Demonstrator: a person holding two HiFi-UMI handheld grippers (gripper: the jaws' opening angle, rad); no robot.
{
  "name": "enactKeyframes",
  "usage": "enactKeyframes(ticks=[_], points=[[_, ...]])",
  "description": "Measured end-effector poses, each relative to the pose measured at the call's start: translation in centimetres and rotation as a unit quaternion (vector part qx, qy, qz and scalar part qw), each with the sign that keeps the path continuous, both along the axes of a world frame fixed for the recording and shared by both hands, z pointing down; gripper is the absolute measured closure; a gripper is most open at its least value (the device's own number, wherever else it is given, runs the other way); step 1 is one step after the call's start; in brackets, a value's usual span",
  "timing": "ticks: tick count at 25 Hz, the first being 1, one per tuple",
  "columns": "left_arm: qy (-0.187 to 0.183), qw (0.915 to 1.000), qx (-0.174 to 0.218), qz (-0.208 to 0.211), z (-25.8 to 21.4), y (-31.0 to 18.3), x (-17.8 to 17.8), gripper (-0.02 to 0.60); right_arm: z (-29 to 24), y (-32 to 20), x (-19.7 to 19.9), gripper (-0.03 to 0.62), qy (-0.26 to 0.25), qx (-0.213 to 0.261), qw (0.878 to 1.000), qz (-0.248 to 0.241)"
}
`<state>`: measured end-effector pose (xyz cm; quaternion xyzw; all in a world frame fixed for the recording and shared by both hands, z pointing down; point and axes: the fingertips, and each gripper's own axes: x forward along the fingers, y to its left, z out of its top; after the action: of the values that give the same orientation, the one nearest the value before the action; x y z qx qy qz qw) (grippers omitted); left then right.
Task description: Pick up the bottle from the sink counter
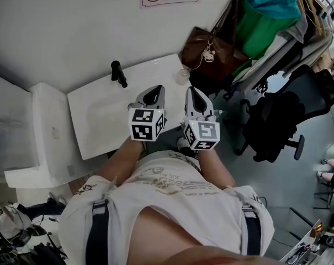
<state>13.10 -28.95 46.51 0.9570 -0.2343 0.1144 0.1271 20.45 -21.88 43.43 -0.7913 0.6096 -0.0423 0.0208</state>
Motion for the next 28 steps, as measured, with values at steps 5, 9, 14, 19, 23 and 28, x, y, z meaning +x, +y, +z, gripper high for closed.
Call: enactKeyframes(ticks=[5, 9, 14, 19, 23, 28], points=[[-0.002, 0.9996, 0.008, -0.026, -0.6, -0.9, 2.2, 0.568, 0.0, -1.9, 2.6, 0.569, 0.001, -0.002, 1.0, -0.031], [-0.006, 0.9984, 0.01, -0.055, -0.8, -1.9, 3.2, 0.568, -0.2, -3.4, 4.2, 0.569, 0.002, 0.002, 0.998, -0.063], [-0.012, 0.9968, 0.006, -0.079, -0.2, -2.6, 4.3, 0.568, 0.0, -4.3, 5.4, 0.569, 0.006, 0.012, 0.995, -0.1], [-0.013, 0.9956, 0.007, -0.092, 0.0, -2.7, 5.6, 0.568, 0.8, -5.2, 5.4, 0.571, 0.039, -0.007, 0.987, -0.154], [-0.018, 0.9942, 0.005, -0.106, 0.3, -3.0, 6.0, 0.568, 1.6, -5.7, 6.5, 0.569, 0.025, -0.003, 0.987, -0.161], [-0.026, 0.9917, 0.002, -0.126, 0.9, -2.9, 5.8, 0.568, 2.7, -6.2, 6.9, 0.555, 0.017, 0.008, 0.982, -0.186]])
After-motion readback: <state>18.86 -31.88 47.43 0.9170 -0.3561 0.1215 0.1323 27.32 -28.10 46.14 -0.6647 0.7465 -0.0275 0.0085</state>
